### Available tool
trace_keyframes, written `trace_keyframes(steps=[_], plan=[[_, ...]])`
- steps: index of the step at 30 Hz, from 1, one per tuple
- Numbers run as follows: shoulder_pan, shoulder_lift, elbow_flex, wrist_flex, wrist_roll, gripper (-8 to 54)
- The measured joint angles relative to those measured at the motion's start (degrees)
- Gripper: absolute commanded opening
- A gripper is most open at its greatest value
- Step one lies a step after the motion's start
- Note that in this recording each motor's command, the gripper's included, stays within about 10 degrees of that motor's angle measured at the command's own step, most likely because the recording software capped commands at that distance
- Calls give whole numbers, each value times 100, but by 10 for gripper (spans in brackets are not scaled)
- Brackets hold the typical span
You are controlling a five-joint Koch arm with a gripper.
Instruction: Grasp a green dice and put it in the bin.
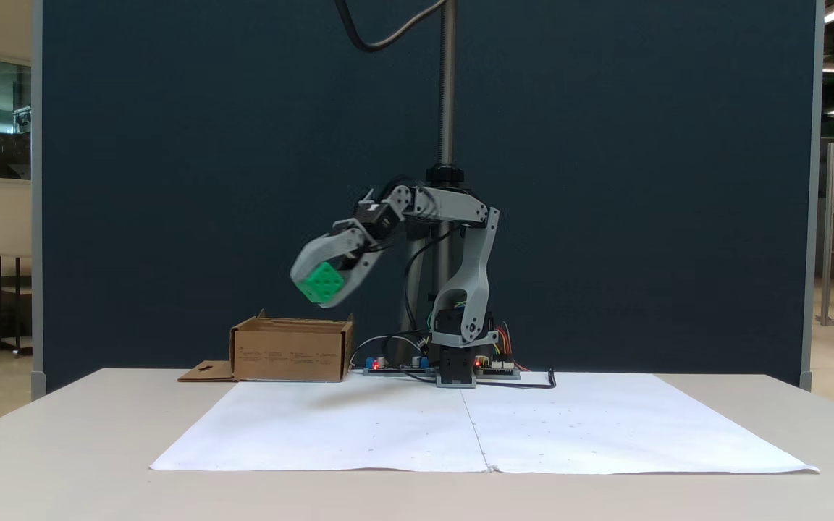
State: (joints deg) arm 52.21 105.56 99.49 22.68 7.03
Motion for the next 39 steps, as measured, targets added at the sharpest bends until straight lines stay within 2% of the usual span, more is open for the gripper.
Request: trace_keyframes(steps=[11,18,27,30,32,34,36,39], plan=[[3199,211,0,422,-272,121],[4430,193,0,642,-1072,121],[5036,-958,0,580,-2004,121],[5045,-1204,0,457,-2021,121],[5045,-1371,0,325,-2030,257],[5054,-1424,0,237,-2057,331],[5054,-1424,0,229,-2057,354],[5054,-1424,0,229,-2057,354]])
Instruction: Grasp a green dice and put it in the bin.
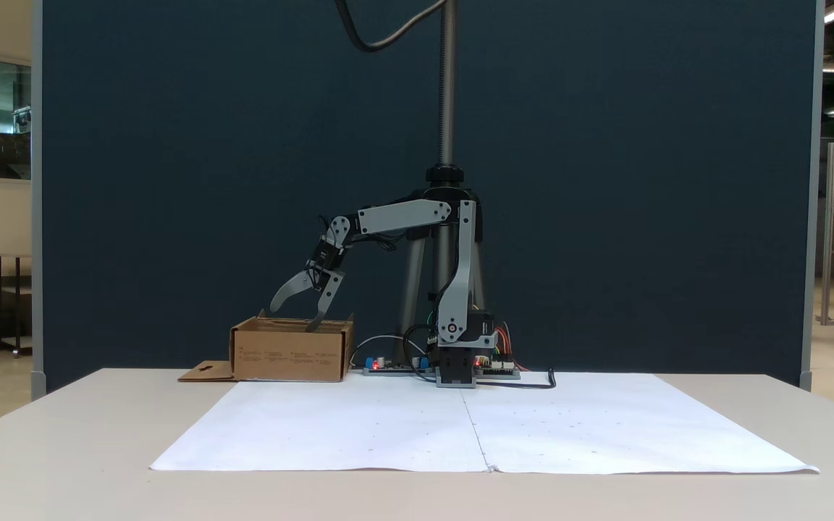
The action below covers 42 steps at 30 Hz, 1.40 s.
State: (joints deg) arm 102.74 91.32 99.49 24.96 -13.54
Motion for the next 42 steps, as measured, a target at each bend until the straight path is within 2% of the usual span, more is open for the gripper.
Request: trace_keyframes(steps=[7,9,15,22,25,33,42], plan=[[-18,35,-44,-53,35,354],[-299,132,-923,-44,571,354],[-1485,563,-2074,-53,1617,355],[-3621,993,-2101,-53,1925,355],[-4535,1116,-2101,-53,1925,401],[-6460,1204,-2101,-53,1925,411],[-8587,1828,-1151,-44,1925,417]])
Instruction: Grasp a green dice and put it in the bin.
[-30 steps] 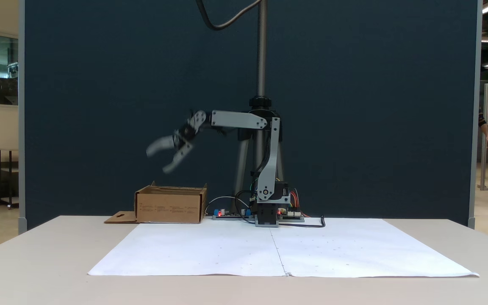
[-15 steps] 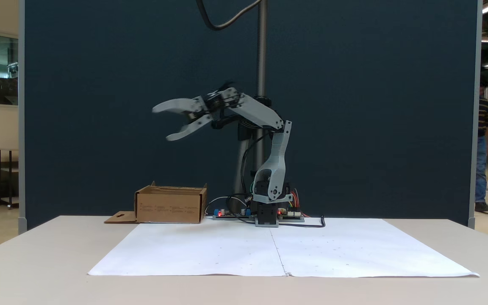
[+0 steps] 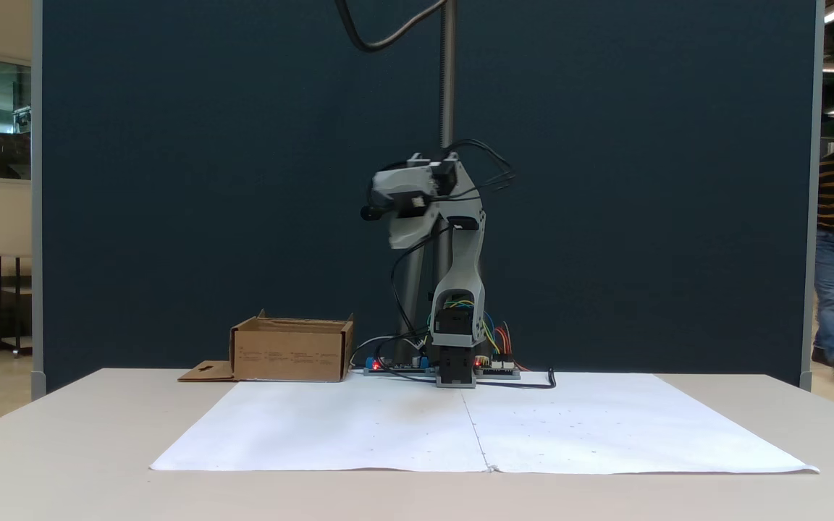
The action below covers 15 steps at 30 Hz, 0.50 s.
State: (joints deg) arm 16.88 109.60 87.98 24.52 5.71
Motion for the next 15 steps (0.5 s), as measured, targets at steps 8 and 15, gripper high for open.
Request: trace_keyframes(steps=[8,15], plan=[[-1389,870,1327,-932,0,417],[-1529,1819,3700,-2197,-18,417]])
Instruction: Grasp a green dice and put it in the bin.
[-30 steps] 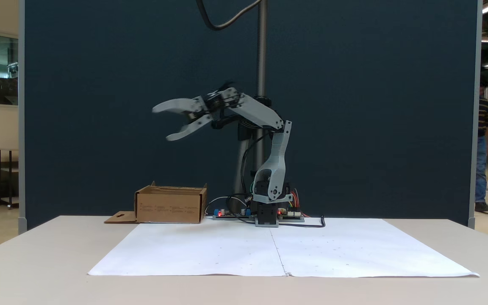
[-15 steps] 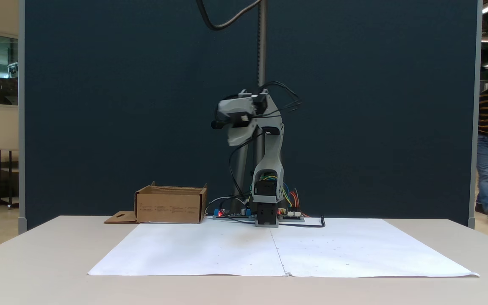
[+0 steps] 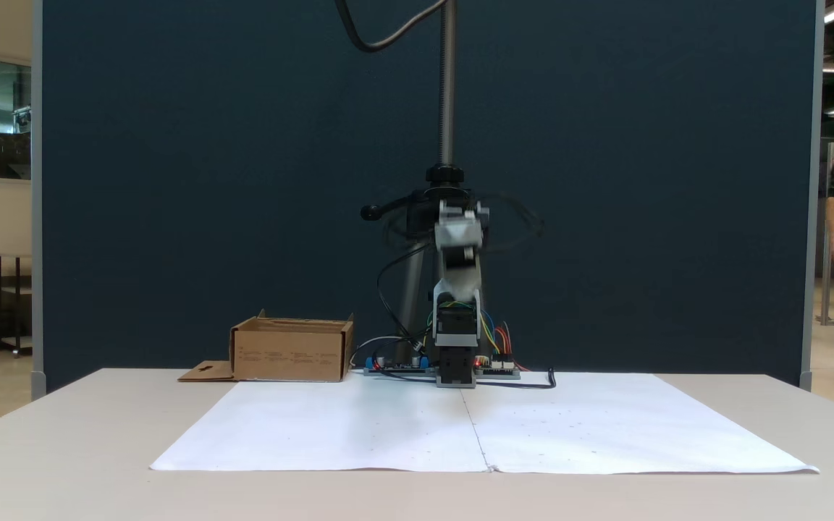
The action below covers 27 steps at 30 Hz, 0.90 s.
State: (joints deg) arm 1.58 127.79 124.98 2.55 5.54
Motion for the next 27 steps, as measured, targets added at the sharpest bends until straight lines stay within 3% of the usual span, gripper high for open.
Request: trace_keyframes(steps=[11,27], plan=[[-18,141,2496,-1916,-132,417],[-158,141,4878,-4860,-510,417]])
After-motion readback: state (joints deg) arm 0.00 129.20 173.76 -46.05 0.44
